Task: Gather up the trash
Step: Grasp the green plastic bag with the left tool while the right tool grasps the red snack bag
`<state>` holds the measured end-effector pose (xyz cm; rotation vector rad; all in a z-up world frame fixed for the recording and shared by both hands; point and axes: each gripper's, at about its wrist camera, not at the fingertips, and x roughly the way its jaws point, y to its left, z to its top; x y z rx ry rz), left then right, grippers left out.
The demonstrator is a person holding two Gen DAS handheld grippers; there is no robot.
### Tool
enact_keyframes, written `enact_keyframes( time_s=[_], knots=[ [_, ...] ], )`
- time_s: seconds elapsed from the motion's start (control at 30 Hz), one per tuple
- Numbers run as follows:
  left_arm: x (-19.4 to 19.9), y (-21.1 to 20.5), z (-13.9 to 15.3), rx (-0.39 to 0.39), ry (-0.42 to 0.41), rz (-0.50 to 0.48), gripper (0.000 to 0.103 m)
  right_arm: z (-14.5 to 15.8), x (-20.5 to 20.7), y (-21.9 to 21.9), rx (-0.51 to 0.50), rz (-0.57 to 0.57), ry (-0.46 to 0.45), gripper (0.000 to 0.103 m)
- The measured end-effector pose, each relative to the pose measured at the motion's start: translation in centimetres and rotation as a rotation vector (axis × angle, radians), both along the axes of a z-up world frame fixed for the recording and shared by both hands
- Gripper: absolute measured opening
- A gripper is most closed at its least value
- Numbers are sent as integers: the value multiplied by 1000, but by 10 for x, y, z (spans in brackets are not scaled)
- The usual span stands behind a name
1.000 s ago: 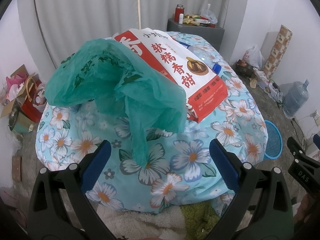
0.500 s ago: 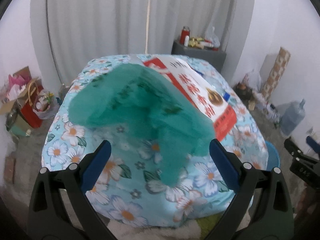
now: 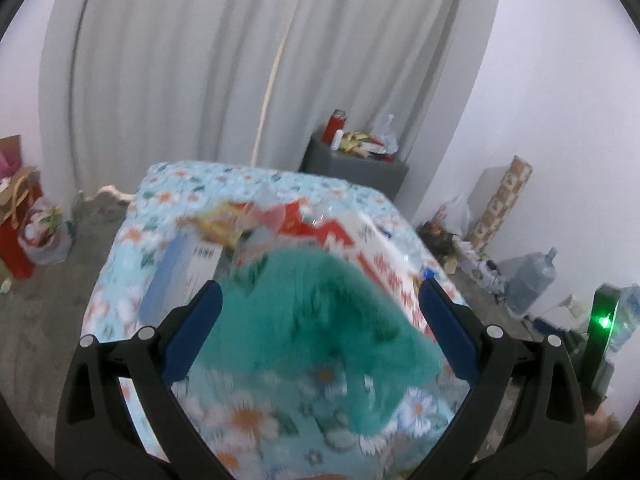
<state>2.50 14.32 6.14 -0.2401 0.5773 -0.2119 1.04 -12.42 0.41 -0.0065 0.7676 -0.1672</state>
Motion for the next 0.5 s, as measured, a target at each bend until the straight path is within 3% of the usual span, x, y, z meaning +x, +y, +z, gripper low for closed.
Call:
enact_keyframes(
  time_s=[0.07, 0.13, 0.17, 0.27, 0.33, 0.4, 0.5],
  knots=[
    [30, 8, -3, -8, 28, -21, 94, -2, 3, 1, 11, 5, 1, 97],
    [56, 14, -13, -19, 114, -50, 94, -4, 5, 2, 21, 8, 2, 97],
    [70, 16, -21, -61, 184, -90, 94, -6, 7, 2, 25, 10, 5, 97],
    [74, 14, -32, -160, 245, -163, 94, -7, 11, 0, 47, 14, 6, 97],
    [69, 9, -37, -182, 255, -189, 94, -11, 15, -5, 93, 11, 15, 97],
    [64, 2, -44, -154, 276, -158, 94, -15, 19, -11, 174, 15, 34, 97],
    [62, -8, -58, -95, 286, -117, 94, -25, 30, -21, 391, 40, 76, 97]
  ],
)
